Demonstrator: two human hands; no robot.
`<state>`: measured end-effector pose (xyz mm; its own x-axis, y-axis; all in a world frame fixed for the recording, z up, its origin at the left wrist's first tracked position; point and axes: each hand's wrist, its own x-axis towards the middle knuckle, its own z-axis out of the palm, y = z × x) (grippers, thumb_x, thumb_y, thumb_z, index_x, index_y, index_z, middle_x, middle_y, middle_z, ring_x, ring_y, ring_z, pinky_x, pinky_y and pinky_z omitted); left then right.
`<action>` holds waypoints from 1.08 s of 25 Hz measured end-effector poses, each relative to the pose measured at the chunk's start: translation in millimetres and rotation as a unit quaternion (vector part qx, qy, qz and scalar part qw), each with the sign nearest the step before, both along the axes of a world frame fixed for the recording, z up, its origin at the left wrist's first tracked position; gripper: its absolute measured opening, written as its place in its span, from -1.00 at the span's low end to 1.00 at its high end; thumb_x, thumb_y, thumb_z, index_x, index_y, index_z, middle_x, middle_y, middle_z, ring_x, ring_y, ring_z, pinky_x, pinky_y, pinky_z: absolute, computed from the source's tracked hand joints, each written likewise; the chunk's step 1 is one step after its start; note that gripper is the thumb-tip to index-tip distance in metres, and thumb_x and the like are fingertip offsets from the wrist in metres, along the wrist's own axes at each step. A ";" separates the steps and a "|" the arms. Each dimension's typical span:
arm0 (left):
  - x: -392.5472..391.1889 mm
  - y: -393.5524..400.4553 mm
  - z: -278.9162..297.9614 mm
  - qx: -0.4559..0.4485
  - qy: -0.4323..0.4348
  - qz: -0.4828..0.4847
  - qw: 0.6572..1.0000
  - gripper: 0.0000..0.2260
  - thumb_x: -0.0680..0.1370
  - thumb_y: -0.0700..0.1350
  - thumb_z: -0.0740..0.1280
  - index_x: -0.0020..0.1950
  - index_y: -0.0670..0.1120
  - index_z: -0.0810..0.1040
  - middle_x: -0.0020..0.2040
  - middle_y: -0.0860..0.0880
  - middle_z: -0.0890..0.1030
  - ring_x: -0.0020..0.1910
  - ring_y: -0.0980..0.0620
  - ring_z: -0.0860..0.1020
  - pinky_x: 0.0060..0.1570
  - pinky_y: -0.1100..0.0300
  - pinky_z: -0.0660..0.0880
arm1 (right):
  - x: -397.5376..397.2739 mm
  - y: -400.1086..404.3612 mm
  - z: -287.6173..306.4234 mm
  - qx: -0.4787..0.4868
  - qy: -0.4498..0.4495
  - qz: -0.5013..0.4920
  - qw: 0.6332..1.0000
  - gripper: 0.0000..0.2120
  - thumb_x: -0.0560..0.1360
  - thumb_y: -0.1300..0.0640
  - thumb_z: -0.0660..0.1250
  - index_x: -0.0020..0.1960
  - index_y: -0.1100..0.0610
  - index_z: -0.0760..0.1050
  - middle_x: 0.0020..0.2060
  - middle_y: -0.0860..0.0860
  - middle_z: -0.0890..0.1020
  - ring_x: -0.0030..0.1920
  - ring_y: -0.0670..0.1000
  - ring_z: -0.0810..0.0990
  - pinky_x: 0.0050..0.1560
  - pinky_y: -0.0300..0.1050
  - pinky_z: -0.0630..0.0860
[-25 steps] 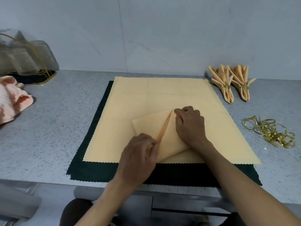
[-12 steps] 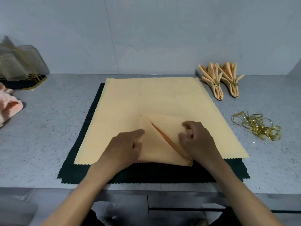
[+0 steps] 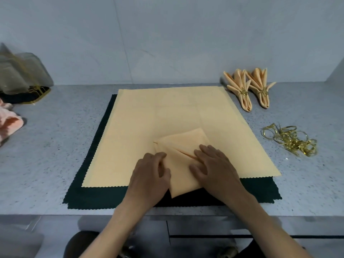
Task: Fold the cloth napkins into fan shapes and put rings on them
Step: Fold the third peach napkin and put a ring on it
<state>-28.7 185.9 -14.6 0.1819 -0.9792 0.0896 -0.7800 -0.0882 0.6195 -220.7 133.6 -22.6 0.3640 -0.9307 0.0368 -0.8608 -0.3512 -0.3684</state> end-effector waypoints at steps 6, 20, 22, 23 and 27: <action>-10.0 -25.8 -0.1 -0.023 -0.099 0.033 0.994 -0.52 0.57 0.07 0.28 0.47 0.04 0.29 0.26 -0.03 0.48 0.22 -0.09 0.41 0.15 0.05 0.40 | 1.3 0.7 -6.1 -0.049 -0.006 -0.012 0.999 -0.55 0.63 -0.18 0.13 0.45 -0.04 0.40 0.50 -0.05 0.33 0.51 0.00 0.22 0.48 -0.09 0.08; 19.8 -68.8 -3.8 -0.034 0.145 0.158 0.976 -0.84 0.50 -0.16 0.37 0.06 0.00 0.54 -0.17 0.04 0.59 -0.14 0.10 0.54 -0.11 0.19 0.39 | 6.5 5.7 -8.4 -0.064 -0.007 -0.037 0.997 -0.59 0.63 -0.14 0.15 0.42 -0.04 0.42 0.48 -0.02 0.37 0.52 0.07 0.22 0.49 -0.03 0.13; 21.5 -76.8 -2.7 -0.012 0.128 0.128 0.983 -0.80 0.53 -0.15 0.36 0.14 -0.02 0.56 -0.11 0.05 0.58 -0.06 0.05 0.54 -0.01 0.19 0.39 | 7.4 5.6 -7.5 -0.072 -0.008 -0.045 0.996 -0.62 0.63 -0.12 0.17 0.38 -0.03 0.47 0.44 -0.01 0.43 0.49 0.08 0.30 0.47 -0.02 0.18; 23.1 -80.9 -1.6 0.004 0.118 0.105 0.987 -0.81 0.54 -0.15 0.35 0.15 -0.03 0.58 -0.13 0.07 0.56 -0.06 0.04 0.53 -0.01 0.20 0.38 | 7.9 5.2 -8.1 -0.074 -0.008 -0.050 0.996 -0.63 0.63 -0.12 0.18 0.36 -0.03 0.50 0.42 -0.01 0.46 0.47 0.08 0.33 0.45 0.00 0.21; 26.4 -96.6 6.8 0.000 0.153 0.034 0.988 -0.86 0.54 -0.22 0.35 -0.05 -0.01 0.66 -0.28 0.11 0.56 -0.23 0.08 0.52 -0.18 0.27 0.39 | 13.7 4.4 -8.8 -0.125 0.028 -0.077 0.989 -0.75 0.57 -0.06 0.30 0.17 0.00 0.62 0.22 0.01 0.63 0.25 0.13 0.55 0.21 0.09 0.46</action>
